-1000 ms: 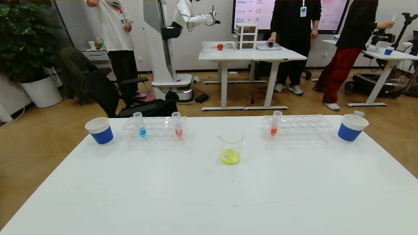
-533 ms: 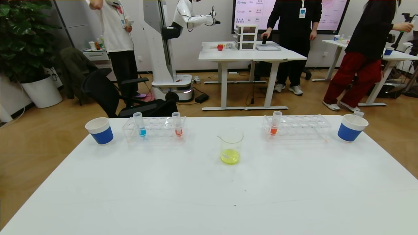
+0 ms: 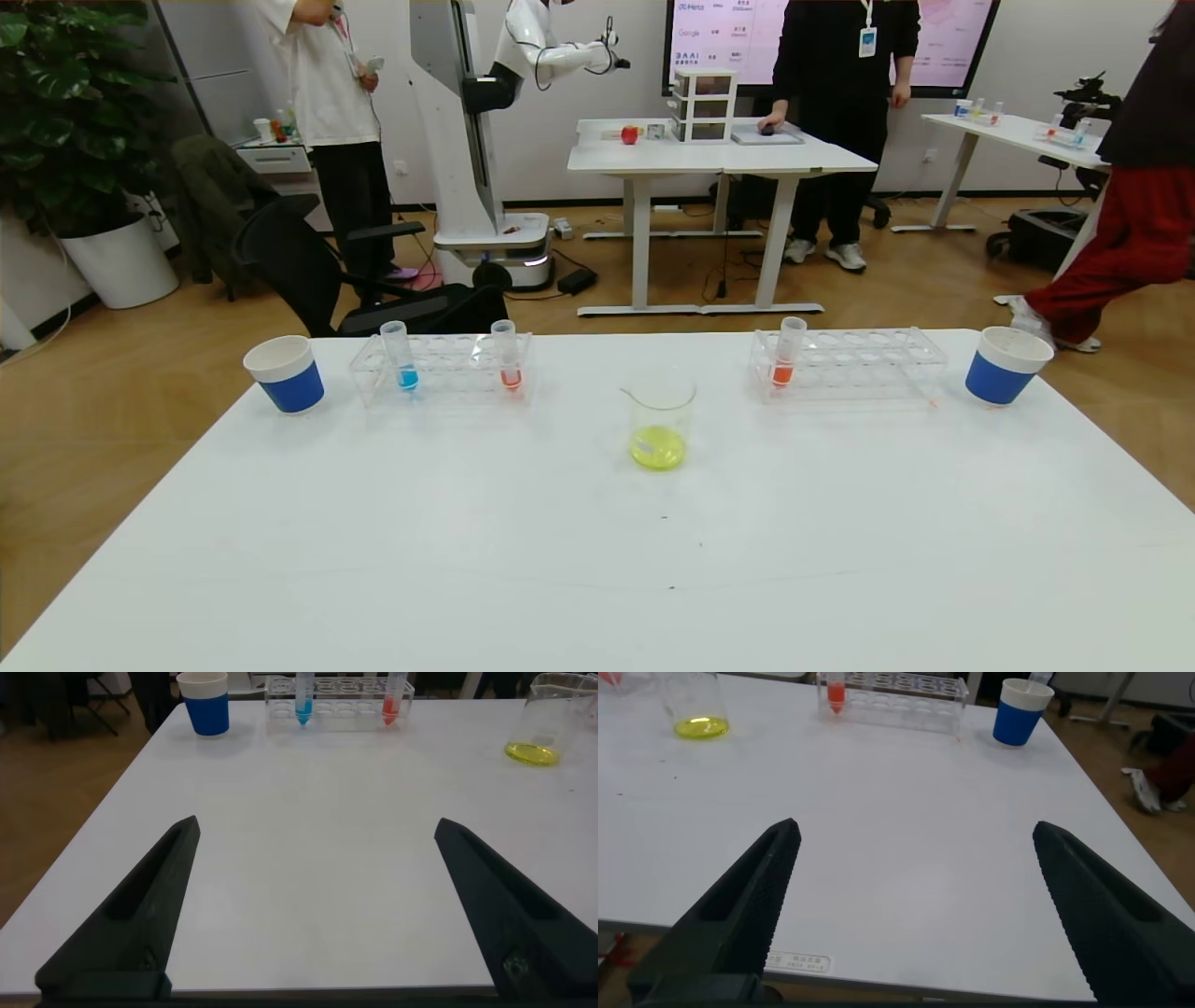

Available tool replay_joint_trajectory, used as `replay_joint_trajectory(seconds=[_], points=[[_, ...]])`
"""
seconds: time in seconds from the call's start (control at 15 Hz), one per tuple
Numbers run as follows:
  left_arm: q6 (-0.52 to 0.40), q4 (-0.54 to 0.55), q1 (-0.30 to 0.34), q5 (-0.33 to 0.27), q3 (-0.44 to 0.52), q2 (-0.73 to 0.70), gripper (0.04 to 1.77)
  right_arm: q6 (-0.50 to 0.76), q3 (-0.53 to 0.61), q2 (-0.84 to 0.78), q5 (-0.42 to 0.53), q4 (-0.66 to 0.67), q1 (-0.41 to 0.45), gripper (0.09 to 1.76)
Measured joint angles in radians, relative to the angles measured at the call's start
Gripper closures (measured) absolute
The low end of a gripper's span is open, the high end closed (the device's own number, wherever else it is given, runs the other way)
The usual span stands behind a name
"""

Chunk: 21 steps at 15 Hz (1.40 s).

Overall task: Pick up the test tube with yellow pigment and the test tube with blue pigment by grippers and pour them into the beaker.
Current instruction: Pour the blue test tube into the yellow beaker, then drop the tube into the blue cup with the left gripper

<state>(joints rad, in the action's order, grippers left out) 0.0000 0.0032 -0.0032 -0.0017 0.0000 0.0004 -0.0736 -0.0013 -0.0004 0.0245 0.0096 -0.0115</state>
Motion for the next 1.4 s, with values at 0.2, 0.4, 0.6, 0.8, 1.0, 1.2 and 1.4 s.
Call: replay_joint_trajectory(seconds=[0.2, 0.4, 0.6, 0.8, 1.0, 1.2, 1.4], points=[[0.002, 0.0, 0.0, -0.001, 0.0, 0.0, 0.06, 0.0, 0.001, 0.0, -0.001, 0.0, 0.0, 0.11], [0.002, -0.001, 0.0, -0.001, 0.0, 0.0, 0.06, 0.0, 0.001, 0.0, -0.001, 0.0, 0.0, 0.11], [0.002, -0.001, 0.0, -0.001, 0.0, 0.0, 0.06, 0.0, 0.001, 0.0, -0.001, -0.001, 0.0, 0.11], [0.003, -0.004, 0.0, 0.0, 0.0, 0.0, 0.06, 0.001, 0.001, 0.0, -0.002, -0.002, 0.0, 0.11], [-0.004, 0.004, -0.001, -0.005, -0.076, 0.022, 0.06, 0.001, 0.001, 0.0, -0.002, -0.002, 0.0, 0.11], [-0.006, -0.022, -0.008, -0.006, -0.256, 0.173, 0.06, 0.001, 0.001, 0.0, -0.002, -0.002, 0.0, 0.11], [-0.005, -0.119, -0.014, -0.006, -0.416, 0.394, 0.06, 0.001, 0.001, 0.0, -0.002, -0.002, 0.0, 0.11]])
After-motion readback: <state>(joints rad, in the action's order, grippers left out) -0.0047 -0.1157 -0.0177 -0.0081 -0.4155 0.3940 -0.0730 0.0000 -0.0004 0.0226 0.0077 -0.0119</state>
